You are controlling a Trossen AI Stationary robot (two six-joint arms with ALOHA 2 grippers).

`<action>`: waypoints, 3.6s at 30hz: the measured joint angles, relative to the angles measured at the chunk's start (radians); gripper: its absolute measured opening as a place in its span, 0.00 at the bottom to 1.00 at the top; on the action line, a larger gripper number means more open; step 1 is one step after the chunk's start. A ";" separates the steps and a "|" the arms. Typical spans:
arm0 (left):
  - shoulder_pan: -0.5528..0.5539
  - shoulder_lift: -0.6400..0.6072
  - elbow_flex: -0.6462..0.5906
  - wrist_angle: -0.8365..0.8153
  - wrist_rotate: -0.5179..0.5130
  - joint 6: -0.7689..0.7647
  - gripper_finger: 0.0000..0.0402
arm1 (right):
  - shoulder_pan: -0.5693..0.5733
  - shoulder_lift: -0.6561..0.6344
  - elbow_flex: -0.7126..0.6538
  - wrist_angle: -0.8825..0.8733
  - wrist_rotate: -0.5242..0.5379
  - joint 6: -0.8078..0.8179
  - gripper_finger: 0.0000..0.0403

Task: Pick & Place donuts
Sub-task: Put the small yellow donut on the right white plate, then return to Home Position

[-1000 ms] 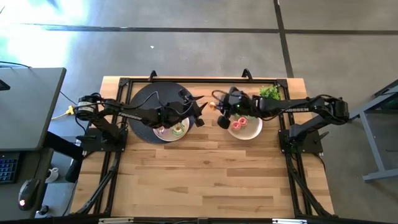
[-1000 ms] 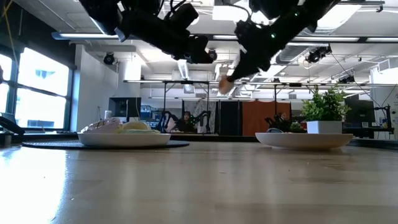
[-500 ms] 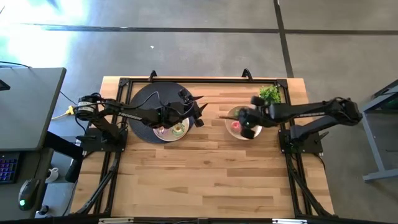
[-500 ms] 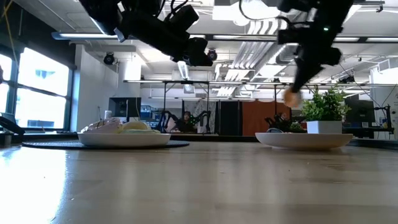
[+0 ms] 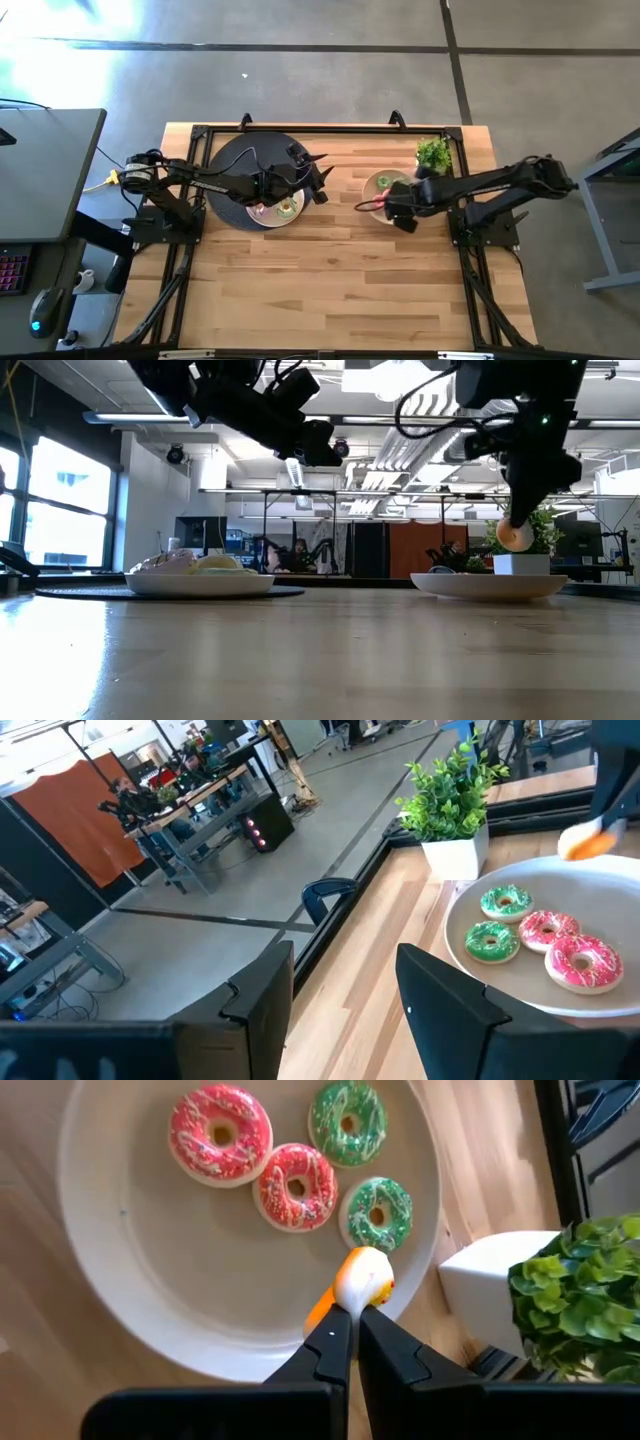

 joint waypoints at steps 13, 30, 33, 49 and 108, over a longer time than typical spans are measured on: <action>0.000 0.000 0.000 0.000 0.000 0.000 0.44 | -0.001 0.208 0.000 0.015 0.021 0.003 0.04; 0.000 0.000 0.000 0.000 0.000 0.000 0.44 | -0.002 0.268 0.000 0.031 -0.040 -0.020 0.28; 0.000 0.000 0.000 0.000 0.000 0.000 0.44 | -0.001 0.258 0.000 0.043 -0.091 -0.025 0.29; 0.000 -0.012 0.000 -0.033 0.000 0.002 0.44 | -0.001 0.065 0.000 0.106 -0.165 -0.027 0.29; 0.000 -1.573 -0.857 -0.452 0.428 -0.567 0.44 | -0.001 -1.141 -0.691 1.100 -0.247 -0.542 0.29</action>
